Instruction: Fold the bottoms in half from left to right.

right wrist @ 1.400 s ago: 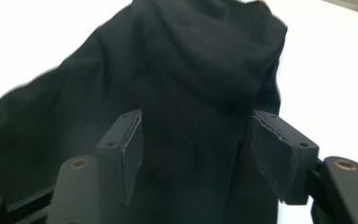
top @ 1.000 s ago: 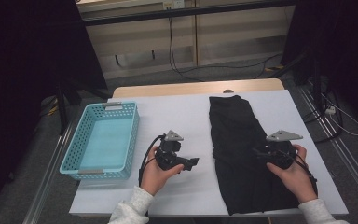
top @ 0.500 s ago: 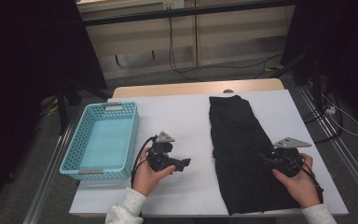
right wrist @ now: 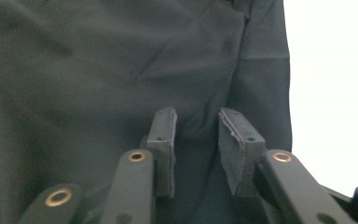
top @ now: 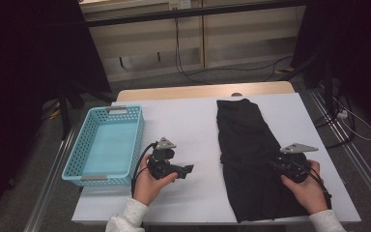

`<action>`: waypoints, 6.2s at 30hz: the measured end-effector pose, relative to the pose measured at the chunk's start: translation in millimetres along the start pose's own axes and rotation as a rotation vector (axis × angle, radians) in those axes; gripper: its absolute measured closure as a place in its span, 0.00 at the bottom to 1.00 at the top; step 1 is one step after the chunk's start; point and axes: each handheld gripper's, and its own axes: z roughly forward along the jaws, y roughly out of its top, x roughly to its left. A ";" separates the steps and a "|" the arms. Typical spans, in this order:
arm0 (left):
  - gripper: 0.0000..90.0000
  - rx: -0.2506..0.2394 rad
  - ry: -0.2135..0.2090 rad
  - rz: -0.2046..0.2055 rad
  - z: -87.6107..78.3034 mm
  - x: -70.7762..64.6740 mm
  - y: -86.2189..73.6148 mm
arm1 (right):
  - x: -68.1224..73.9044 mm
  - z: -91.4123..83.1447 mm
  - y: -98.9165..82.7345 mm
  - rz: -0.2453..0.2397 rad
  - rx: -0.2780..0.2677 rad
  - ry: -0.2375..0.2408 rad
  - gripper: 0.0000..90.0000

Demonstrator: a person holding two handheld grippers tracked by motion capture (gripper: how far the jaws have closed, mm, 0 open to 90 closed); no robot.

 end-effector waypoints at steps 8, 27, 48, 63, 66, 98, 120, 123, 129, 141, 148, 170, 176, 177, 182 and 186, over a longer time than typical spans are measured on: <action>0.12 -0.018 0.015 -0.003 -4.9 -1.0 -0.3 | -4.1 -1.1 0.7 0.009 0.002 0.016 0.83; 0.12 -0.005 0.010 -0.002 -2.9 -1.1 -0.7 | -33.6 -24.7 6.0 0.024 -0.045 0.033 0.96; 0.12 0.003 -0.007 0.015 4.1 -4.7 7.1 | -18.8 -28.6 -26.8 0.001 0.011 0.046 0.89; 0.12 0.002 -0.022 0.021 10.5 -8.3 10.4 | -33.0 -40.3 -28.0 0.064 -0.006 0.064 0.85; 0.12 0.000 -0.021 0.020 10.2 -7.7 10.9 | -28.5 -38.6 -25.5 0.040 -0.028 0.053 0.76; 0.12 0.023 0.020 -0.034 3.5 4.7 -9.4 | 28.5 42.2 73.5 -0.031 -0.140 0.086 0.22; 0.12 0.042 0.034 -0.044 9.1 10.0 -11.1 | 60.5 80.4 103.9 -0.061 -0.129 0.151 0.25; 0.12 0.040 0.036 -0.045 8.8 10.2 -11.7 | 59.5 79.5 104.2 -0.054 -0.133 0.156 0.25; 0.12 0.032 0.041 -0.050 5.7 10.6 -11.3 | 61.7 77.6 105.0 -0.061 -0.141 0.159 0.25; 0.12 0.027 0.033 -0.050 6.8 9.0 -11.2 | 71.3 93.5 97.2 -0.118 -0.078 0.116 0.32; 0.12 0.050 0.032 -0.057 6.8 11.2 -14.3 | 65.9 101.9 93.4 -0.115 -0.043 0.115 0.43; 0.12 0.021 0.045 -0.060 -1.1 7.1 -14.2 | 57.8 100.0 91.8 -0.061 -0.050 0.097 0.84; 0.12 0.012 0.054 -0.065 -2.6 7.9 -14.7 | 54.1 100.0 90.4 -0.058 -0.062 0.100 0.90; 0.12 0.010 0.053 -0.065 -2.7 7.7 -14.4 | 54.5 99.6 90.6 -0.065 -0.060 0.100 0.91; 0.12 0.014 0.045 -0.062 -2.2 7.8 -13.2 | 51.1 99.4 90.0 -0.033 -0.069 0.133 0.92; 0.12 0.021 0.045 -0.069 0.6 7.7 -15.0 | 56.8 98.0 90.6 -0.054 -0.059 0.153 0.93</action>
